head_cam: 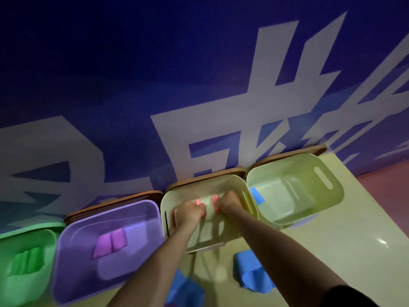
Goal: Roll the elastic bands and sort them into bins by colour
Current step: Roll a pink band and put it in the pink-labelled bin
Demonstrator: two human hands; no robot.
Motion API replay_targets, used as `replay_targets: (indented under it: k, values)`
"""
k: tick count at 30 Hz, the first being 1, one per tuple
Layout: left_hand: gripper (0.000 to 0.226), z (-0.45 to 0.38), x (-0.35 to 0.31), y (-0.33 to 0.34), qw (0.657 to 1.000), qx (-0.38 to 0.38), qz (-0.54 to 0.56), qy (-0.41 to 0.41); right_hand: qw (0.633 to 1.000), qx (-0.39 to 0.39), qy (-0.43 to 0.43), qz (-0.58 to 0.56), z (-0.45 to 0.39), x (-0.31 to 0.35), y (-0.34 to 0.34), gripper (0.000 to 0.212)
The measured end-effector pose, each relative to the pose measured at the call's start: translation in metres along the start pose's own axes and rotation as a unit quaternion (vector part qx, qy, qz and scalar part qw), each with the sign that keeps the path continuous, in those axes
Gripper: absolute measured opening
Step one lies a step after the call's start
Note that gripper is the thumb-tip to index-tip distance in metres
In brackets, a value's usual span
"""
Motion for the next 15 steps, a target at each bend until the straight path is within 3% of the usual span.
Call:
replay_targets:
  k: [3, 7, 10, 13, 15]
  values:
    - [0.033, -0.018, 0.011, 0.018, 0.995, -0.013, -0.095, 0.006, 1.000, 0.003, -0.004, 0.003, -0.007, -0.001, -0.003, 0.042]
    - [0.026, -0.023, 0.007, 0.024, 0.995, 0.001, -0.096, 0.001, 1.000, 0.009, -0.006, -0.011, -0.013, -0.001, -0.003, 0.037]
    - [0.036, -0.025, 0.010, 0.029, 0.997, 0.030, -0.067, -0.019, 0.999, 0.034, -0.020, -0.034, -0.010, 0.002, -0.006, 0.024]
    - [0.041, -0.009, 0.000, 0.021, 0.999, 0.046, -0.026, -0.012, 0.993, 0.050, -0.038, -0.101, 0.002, 0.003, -0.017, 0.028]
    - [0.034, 0.011, -0.011, 0.011, 0.993, 0.044, 0.110, -0.009, 0.982, 0.063, -0.061, -0.169, 0.012, -0.001, -0.020, 0.031]
Point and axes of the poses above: each hand's wrist, its own z-axis away from the middle knuckle, its own y-axis out of the palm, x = y × z, the point moved 4 cm from there along -z, towards the middle knuckle, and after that the axes turned 8 degrees about y, right-handed, at the moved point
